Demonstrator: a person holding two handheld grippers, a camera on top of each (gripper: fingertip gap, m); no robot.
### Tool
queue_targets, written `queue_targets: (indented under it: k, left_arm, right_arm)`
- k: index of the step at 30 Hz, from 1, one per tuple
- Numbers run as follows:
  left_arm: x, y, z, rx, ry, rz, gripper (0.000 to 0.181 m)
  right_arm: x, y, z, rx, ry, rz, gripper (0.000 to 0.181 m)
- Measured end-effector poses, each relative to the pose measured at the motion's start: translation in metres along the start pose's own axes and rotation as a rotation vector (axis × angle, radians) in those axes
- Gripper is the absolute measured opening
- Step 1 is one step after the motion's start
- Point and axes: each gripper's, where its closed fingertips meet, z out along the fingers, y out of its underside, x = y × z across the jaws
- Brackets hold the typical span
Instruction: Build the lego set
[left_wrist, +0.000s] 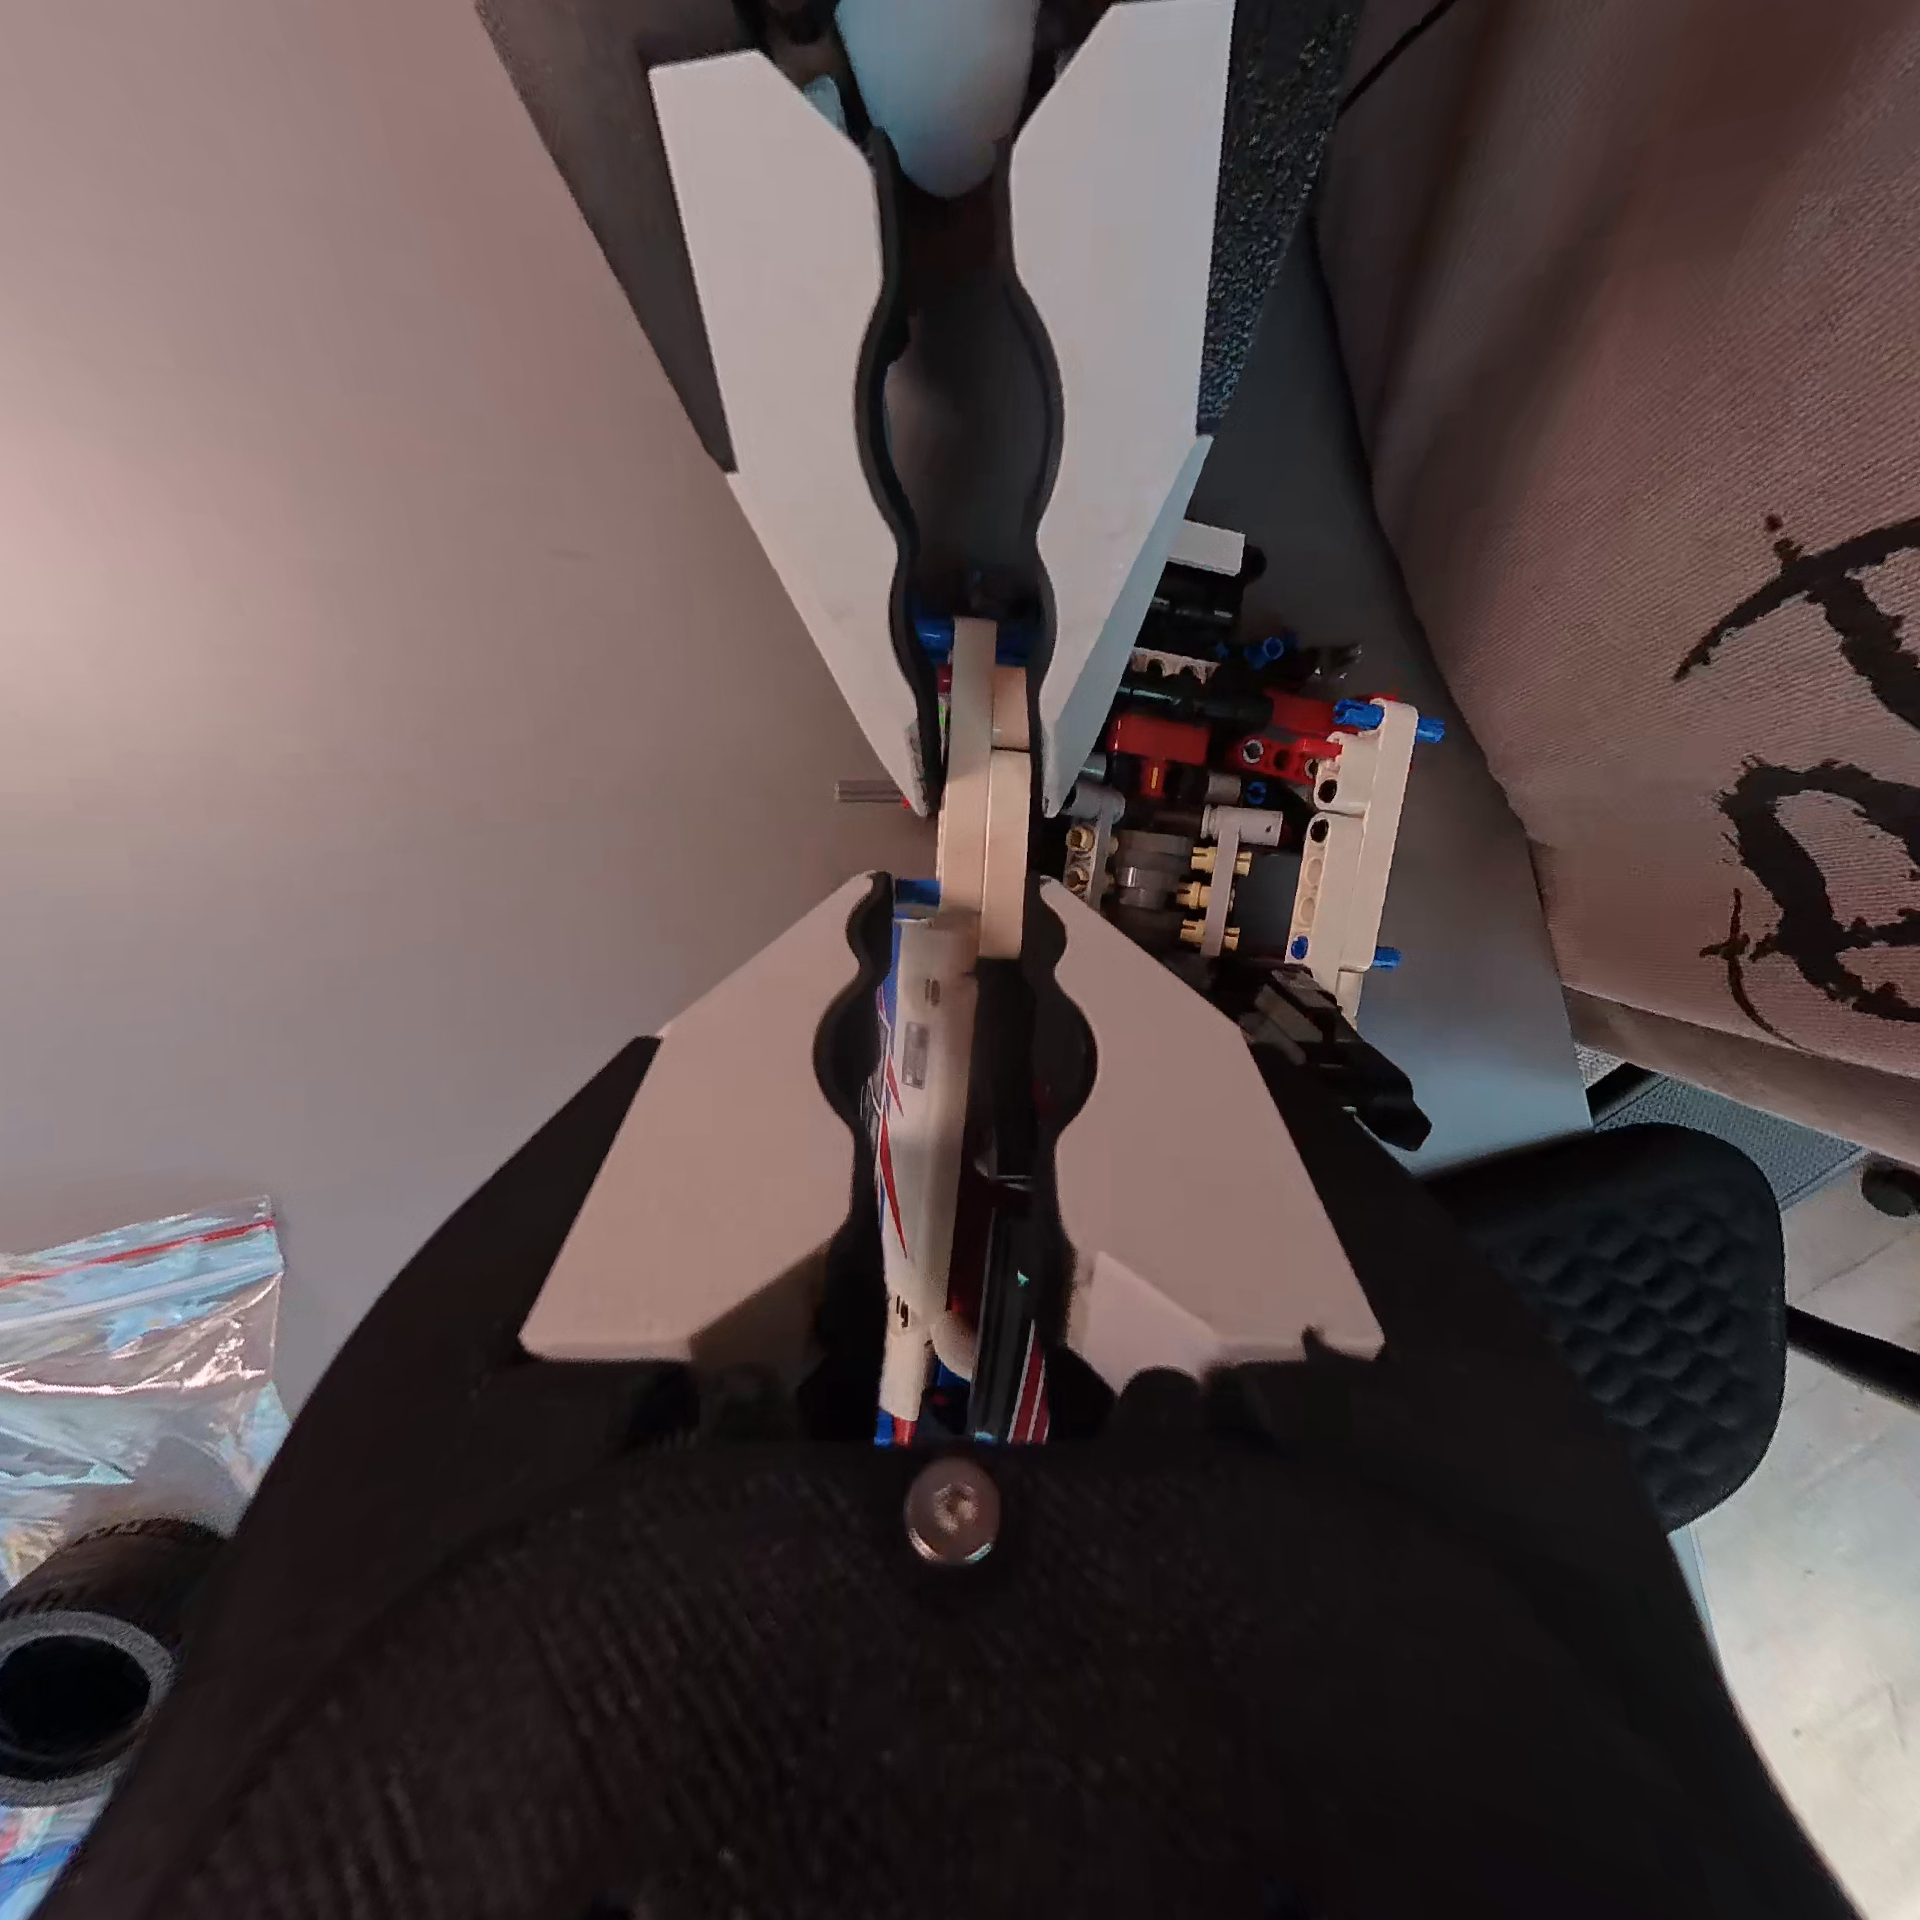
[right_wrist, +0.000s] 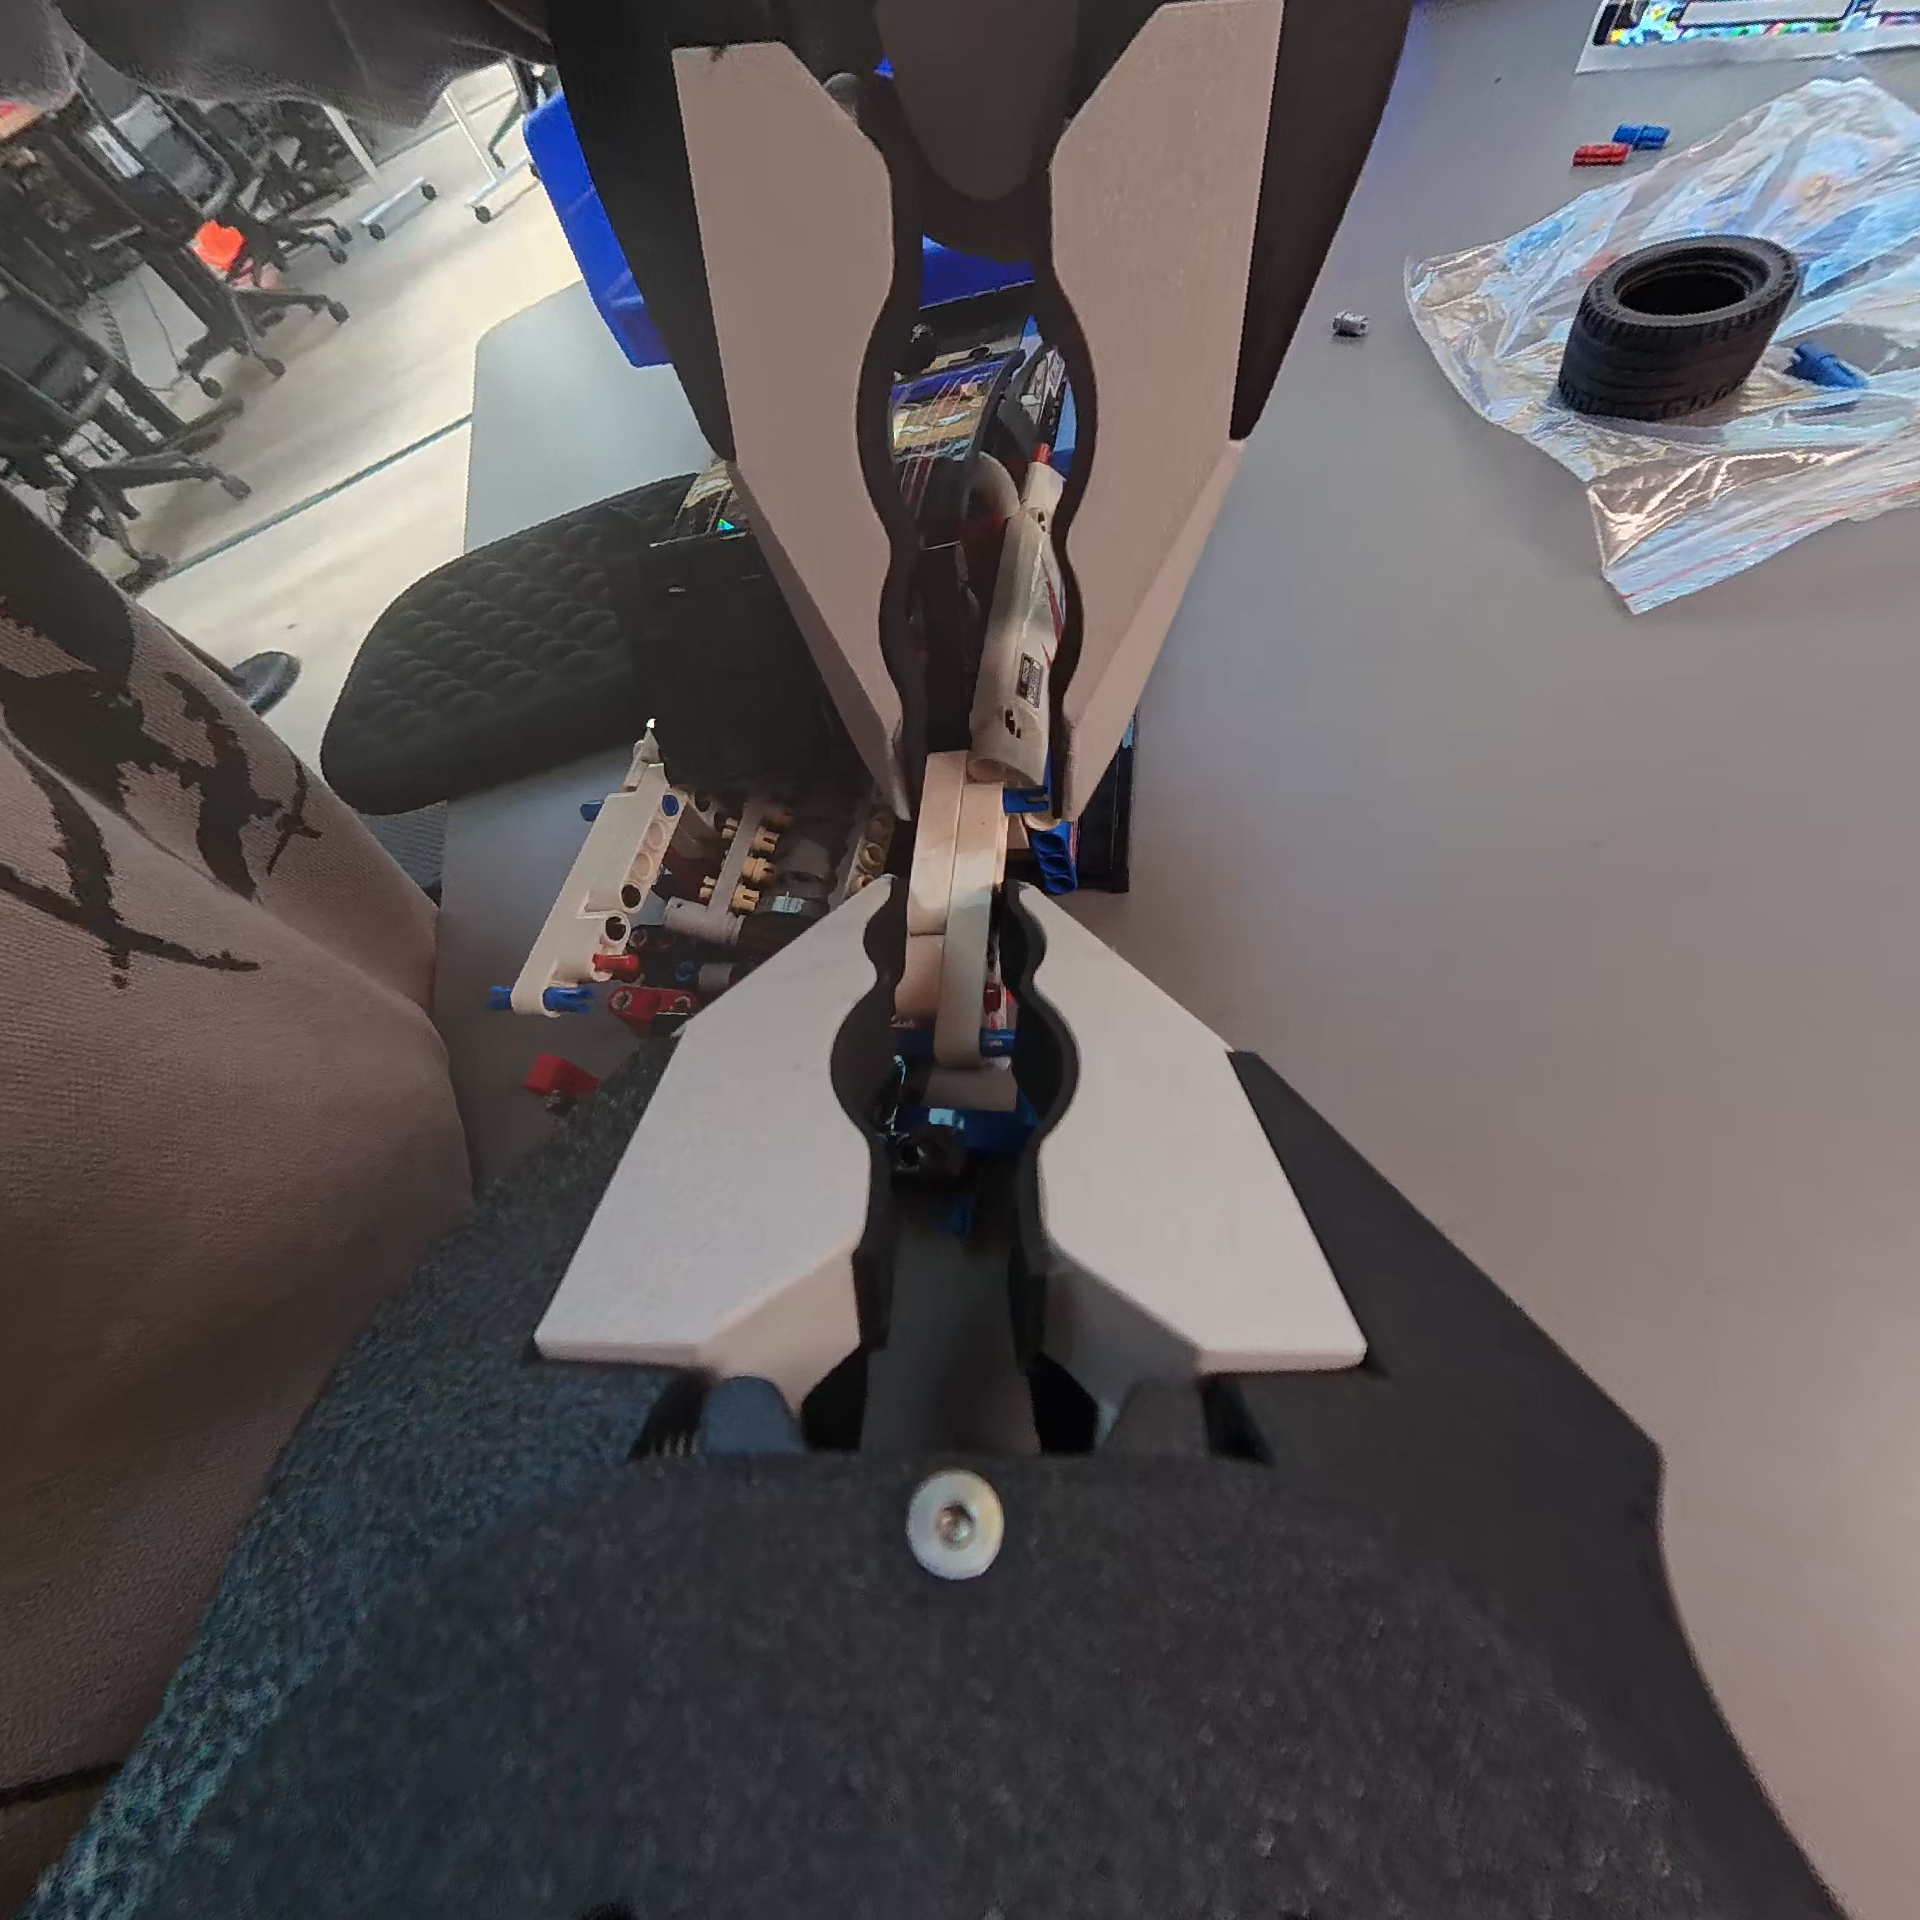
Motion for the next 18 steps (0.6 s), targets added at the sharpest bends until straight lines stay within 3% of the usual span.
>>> queue_targets:
  k: [6,9,14,18]
  left_arm:
    - [-0.008,-0.023,-0.038,0.205,-0.141,-0.082,0.036]
    - [0.001,-0.019,-0.059,0.235,-0.253,-0.088,0.041]
    - [0.029,0.008,-0.069,0.262,-0.361,-0.167,0.056]
    - [0.044,0.05,-0.053,0.164,-0.456,-0.193,0.077]
  right_arm:
    - [-0.006,0.0,-0.005,-0.014,-0.016,-0.052,0.034]
    - [-0.006,0.002,-0.009,-0.027,0.015,-0.069,0.034]
    - [-0.006,0.004,-0.009,-0.055,0.102,-0.111,0.032]
    - [-0.008,0.009,-0.009,-0.101,0.14,-0.156,0.033]
